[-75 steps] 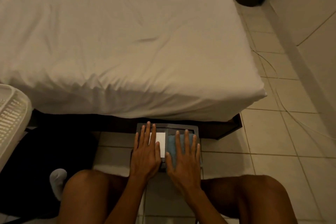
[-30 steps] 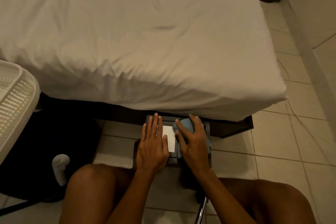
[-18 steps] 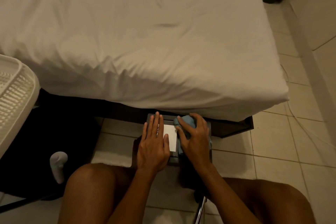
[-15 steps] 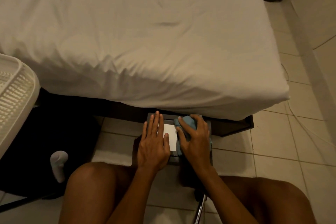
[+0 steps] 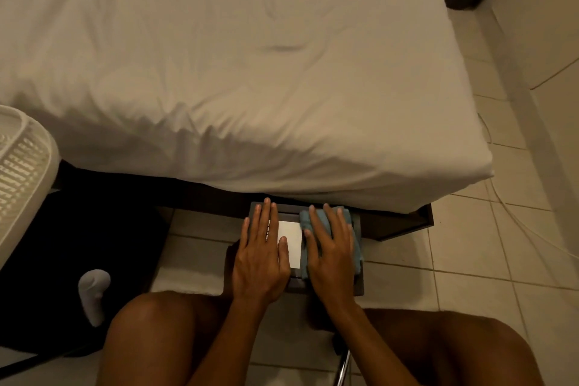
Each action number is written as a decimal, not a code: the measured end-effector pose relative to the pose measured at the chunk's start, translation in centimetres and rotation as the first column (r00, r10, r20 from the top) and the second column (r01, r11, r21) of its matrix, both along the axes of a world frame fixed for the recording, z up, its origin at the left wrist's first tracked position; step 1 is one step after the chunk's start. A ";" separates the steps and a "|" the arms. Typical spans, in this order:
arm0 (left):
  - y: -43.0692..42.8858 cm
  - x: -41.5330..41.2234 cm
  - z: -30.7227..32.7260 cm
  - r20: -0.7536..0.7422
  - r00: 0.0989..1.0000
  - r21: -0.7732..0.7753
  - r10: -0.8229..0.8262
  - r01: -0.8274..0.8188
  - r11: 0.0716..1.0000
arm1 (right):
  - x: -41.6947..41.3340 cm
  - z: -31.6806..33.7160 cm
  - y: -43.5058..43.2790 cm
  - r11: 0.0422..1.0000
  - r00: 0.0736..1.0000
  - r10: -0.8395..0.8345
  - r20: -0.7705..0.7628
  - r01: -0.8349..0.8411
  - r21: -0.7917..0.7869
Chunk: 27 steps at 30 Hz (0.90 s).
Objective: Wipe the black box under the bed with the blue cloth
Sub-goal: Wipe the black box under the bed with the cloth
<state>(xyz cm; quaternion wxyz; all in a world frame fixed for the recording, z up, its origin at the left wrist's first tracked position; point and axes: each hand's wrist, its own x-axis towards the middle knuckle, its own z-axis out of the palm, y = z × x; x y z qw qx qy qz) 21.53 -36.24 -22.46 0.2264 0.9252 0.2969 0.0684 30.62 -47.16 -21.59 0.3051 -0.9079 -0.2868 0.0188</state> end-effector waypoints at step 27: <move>0.5 -0.6 -0.4 0.026 0.999 -0.001 -0.021 0.021 1.000 | -3.8 -0.1 -0.7 0.973 0.996 -0.024 0.085 0.043 -0.227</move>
